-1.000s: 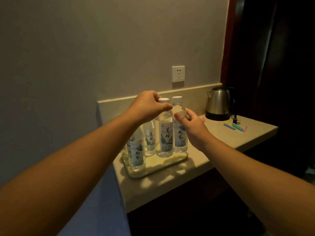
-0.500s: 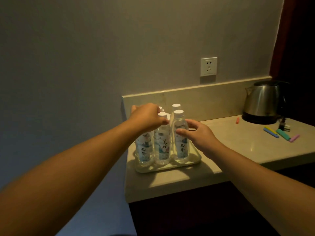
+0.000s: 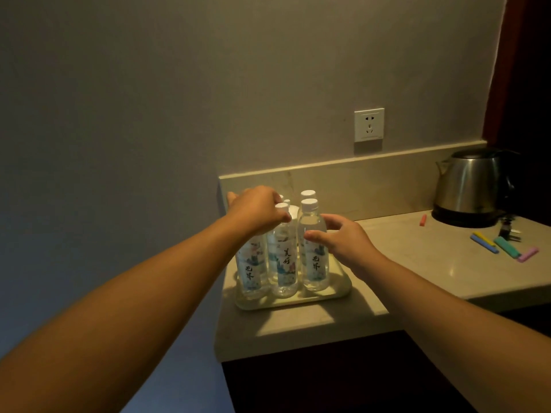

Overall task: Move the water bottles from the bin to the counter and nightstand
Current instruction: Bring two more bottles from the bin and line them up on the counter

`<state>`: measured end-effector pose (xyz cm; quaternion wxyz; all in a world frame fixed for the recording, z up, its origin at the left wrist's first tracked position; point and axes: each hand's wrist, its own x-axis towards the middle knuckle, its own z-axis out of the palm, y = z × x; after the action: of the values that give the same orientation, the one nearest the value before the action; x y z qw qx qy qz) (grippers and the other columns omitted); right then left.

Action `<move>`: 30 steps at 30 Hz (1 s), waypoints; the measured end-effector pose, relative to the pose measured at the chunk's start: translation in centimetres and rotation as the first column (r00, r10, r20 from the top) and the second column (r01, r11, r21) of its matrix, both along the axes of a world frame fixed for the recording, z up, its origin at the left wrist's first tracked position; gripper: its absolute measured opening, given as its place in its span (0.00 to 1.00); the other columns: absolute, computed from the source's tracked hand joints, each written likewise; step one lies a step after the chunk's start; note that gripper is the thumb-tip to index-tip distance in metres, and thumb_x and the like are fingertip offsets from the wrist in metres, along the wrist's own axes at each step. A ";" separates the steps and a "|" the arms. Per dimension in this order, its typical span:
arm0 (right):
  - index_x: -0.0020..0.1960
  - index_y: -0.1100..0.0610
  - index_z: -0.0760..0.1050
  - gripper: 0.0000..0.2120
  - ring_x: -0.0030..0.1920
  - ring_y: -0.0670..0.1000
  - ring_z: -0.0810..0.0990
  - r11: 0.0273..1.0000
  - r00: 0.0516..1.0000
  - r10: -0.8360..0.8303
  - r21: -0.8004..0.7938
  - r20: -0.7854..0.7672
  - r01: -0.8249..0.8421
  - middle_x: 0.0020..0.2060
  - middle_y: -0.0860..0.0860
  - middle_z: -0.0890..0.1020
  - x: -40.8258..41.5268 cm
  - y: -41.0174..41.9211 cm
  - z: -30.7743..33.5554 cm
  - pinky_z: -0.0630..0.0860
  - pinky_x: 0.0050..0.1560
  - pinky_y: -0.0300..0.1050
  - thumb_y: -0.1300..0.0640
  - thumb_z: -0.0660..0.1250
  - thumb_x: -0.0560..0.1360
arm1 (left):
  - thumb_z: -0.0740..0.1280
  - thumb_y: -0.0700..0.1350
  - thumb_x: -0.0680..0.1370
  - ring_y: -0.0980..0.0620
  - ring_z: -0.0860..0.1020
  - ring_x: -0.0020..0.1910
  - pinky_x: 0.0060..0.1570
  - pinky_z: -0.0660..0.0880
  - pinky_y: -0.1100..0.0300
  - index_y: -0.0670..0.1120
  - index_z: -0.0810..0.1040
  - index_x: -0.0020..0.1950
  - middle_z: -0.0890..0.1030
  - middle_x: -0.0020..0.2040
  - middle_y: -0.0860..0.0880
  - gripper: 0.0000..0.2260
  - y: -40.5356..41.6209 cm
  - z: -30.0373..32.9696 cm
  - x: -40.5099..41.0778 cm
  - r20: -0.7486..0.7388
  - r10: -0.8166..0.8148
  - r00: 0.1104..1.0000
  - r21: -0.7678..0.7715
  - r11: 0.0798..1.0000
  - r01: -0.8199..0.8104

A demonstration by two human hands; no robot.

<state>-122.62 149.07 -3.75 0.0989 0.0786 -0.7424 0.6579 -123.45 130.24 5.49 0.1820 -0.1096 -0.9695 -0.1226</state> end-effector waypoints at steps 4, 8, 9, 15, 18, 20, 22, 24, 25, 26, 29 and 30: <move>0.53 0.39 0.79 0.17 0.47 0.40 0.79 1.000 1.000 -0.008 -0.025 -0.003 0.008 0.47 0.36 0.81 -0.2 0.2 -0.2 0.76 0.42 0.40 0.55 0.78 0.69 | 0.69 0.62 0.75 0.47 0.77 0.63 0.65 0.59 0.43 0.55 0.79 0.64 0.84 0.59 0.52 0.21 0.4 -0.3 -0.1 -0.013 -0.004 1.000 0.000 1.000 0.004; 0.51 0.37 0.78 0.17 0.46 0.39 0.80 1.000 1.000 -0.006 -0.022 -0.007 0.006 0.43 0.34 0.82 -0.1 0.2 -0.2 0.76 0.41 0.38 0.55 0.79 0.69 | 0.69 0.61 0.76 0.47 0.76 0.63 0.65 0.59 0.44 0.55 0.78 0.65 0.83 0.59 0.52 0.20 0.5 -0.3 0.1 -0.015 -0.013 1.000 -0.009 1.000 0.013; 0.52 0.37 0.78 0.18 0.46 0.40 0.80 1.000 1.000 0.003 -0.016 -0.002 -0.003 0.43 0.33 0.82 -0.1 0.2 -0.1 0.76 0.41 0.38 0.55 0.78 0.69 | 0.69 0.61 0.76 0.47 0.76 0.64 0.66 0.59 0.43 0.55 0.78 0.65 0.83 0.60 0.52 0.20 0.4 -0.2 0.2 -0.011 -0.013 1.000 -0.010 1.000 0.013; 0.76 0.50 0.65 0.36 0.59 0.49 0.75 0.996 1.000 -0.023 0.080 0.000 0.023 0.63 0.47 0.74 0.6 0.2 0.2 0.75 0.43 0.38 0.45 0.74 0.73 | 0.71 0.62 0.74 0.45 0.75 0.66 0.72 0.57 0.38 0.52 0.75 0.67 0.81 0.64 0.49 0.24 -0.2 0.5 1.0 0.061 0.023 0.998 -0.045 0.999 -0.020; 0.76 0.53 0.63 0.32 0.59 0.48 0.71 0.991 0.992 -0.120 0.048 -0.043 0.122 0.70 0.53 0.73 1.7 -0.1 1.4 0.70 0.41 0.36 0.40 0.65 0.78 | 0.71 0.62 0.73 0.44 0.73 0.68 0.72 0.55 0.38 0.52 0.72 0.70 0.78 0.68 0.48 0.29 -0.7 0.6 1.6 0.112 0.025 0.993 -0.052 0.998 -0.019; 0.74 0.54 0.65 0.27 0.59 0.48 0.73 0.983 0.976 -0.184 -0.003 -0.114 0.185 0.67 0.53 0.74 2.7 -0.5 2.7 0.69 0.41 0.35 0.43 0.63 0.80 | 0.70 0.65 0.72 0.44 0.71 0.70 0.71 0.55 0.38 0.52 0.70 0.72 0.76 0.70 0.48 0.33 -0.8 0.8 2.3 0.102 0.027 0.994 -0.023 0.999 -0.024; 0.69 0.52 0.68 0.20 0.57 0.49 0.76 0.966 0.940 -0.258 -0.059 -0.224 0.251 0.60 0.51 0.76 3.8 -1.3 4.2 0.71 0.43 0.36 0.46 0.63 0.81 | 0.67 0.67 0.74 0.44 0.71 0.70 0.72 0.56 0.38 0.52 0.70 0.72 0.76 0.70 0.48 0.31 -0.8 1.3 3.2 0.040 0.036 0.999 0.099 0.994 -0.039; 0.62 0.50 0.70 0.12 0.52 0.47 0.77 0.957 0.899 -0.289 -0.108 -0.329 0.268 0.53 0.49 0.77 5.0 -2.7 6.1 0.72 0.44 0.37 0.49 0.62 0.81 | 0.64 0.66 0.77 0.45 0.73 0.67 0.71 0.59 0.39 0.52 0.74 0.68 0.79 0.66 0.49 0.25 -1.1 2.2 4.1 -0.033 0.060 0.998 0.263 0.963 -0.049; 0.59 0.50 0.71 0.08 0.49 0.45 0.77 0.963 0.890 -0.269 -0.123 -0.367 0.240 0.50 0.48 0.77 5.6 -3.7 7.1 0.72 0.43 0.36 0.50 0.62 0.81 | 0.63 0.64 0.78 0.46 0.76 0.64 0.70 0.63 0.40 0.52 0.75 0.64 0.81 0.62 0.50 0.21 -1.4 2.6 4.5 -0.062 0.066 0.996 0.351 0.936 -0.040; 0.56 0.49 0.72 0.05 0.47 0.44 0.78 0.972 0.889 -0.232 -0.128 -0.395 0.197 0.47 0.47 0.78 6.1 -5.0 8.1 0.73 0.42 0.36 0.52 0.62 0.80 | 0.63 0.62 0.78 0.47 0.78 0.59 0.67 0.68 0.42 0.51 0.77 0.60 0.82 0.56 0.51 0.18 -2.0 3.1 5.0 -0.089 0.065 0.994 0.449 0.893 -0.018; 0.49 0.50 0.75 0.03 0.42 0.47 0.79 0.990 0.917 -0.095 -0.137 -0.388 0.045 0.41 0.47 0.80 7.2 -10.0 11.0 0.78 0.43 0.46 0.54 0.62 0.79 | 0.64 0.55 0.80 0.46 0.79 0.46 0.53 0.76 0.49 0.48 0.78 0.47 0.81 0.42 0.51 0.11 -4.5 4.1 6.5 -0.163 0.109 0.981 0.685 0.728 0.033; 0.46 0.51 0.75 0.04 0.42 0.50 0.79 0.990 0.931 -0.049 -0.143 -0.361 -0.004 0.40 0.48 0.80 7.5 -11.9 11.8 0.78 0.46 0.51 0.55 0.63 0.79 | 0.64 0.53 0.81 0.45 0.78 0.44 0.51 0.77 0.49 0.46 0.78 0.46 0.81 0.42 0.48 0.11 -5.6 4.4 7.0 -0.166 0.140 0.976 0.723 0.691 0.024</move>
<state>-115.12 137.13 8.03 0.2474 0.1833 -0.6639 0.6815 -116.48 124.61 9.86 0.3145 -0.0110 -0.8219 -0.4749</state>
